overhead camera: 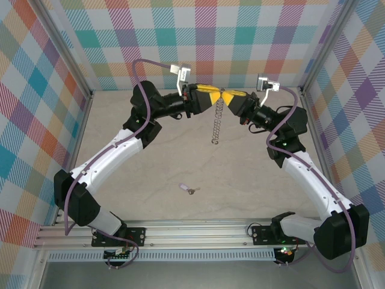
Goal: Put the keys on the keyring
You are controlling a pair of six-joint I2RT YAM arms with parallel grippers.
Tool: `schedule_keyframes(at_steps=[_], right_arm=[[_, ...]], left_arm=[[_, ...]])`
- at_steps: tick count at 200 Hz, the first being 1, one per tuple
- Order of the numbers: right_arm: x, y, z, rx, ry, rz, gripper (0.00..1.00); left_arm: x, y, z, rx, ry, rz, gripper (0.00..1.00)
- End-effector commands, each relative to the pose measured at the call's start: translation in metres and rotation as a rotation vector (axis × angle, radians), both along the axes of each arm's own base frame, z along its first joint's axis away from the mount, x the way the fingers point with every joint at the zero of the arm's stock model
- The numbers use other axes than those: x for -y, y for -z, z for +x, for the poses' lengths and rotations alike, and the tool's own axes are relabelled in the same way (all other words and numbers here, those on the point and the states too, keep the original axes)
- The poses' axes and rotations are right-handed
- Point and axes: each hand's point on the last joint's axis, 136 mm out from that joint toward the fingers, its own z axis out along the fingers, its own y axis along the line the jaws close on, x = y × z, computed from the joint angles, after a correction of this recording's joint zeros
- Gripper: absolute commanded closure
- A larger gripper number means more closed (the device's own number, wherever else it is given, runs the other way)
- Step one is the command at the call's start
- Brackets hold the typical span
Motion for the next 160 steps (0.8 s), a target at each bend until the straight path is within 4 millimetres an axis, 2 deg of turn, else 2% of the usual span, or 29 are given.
schedule_keyframes(at_steps=[1, 42, 103, 160], right_arm=[[0.005, -0.014, -0.008, 0.056, 0.002, 0.030, 1.00], [0.005, -0.013, -0.008, 0.054, 0.004, 0.030, 1.00], [0.005, -0.012, -0.007, 0.054, 0.008, 0.030, 1.00], [0.005, -0.010, -0.004, 0.047, 0.015, 0.030, 1.00]], left_arm=[[0.003, -0.006, -0.009, 0.043, 0.022, -0.011, 0.68], [0.005, -0.003, -0.008, 0.039, 0.025, -0.001, 0.78], [0.008, 0.004, -0.006, 0.029, 0.035, 0.010, 0.78], [0.007, 0.006, -0.006, 0.029, 0.037, 0.013, 0.90]])
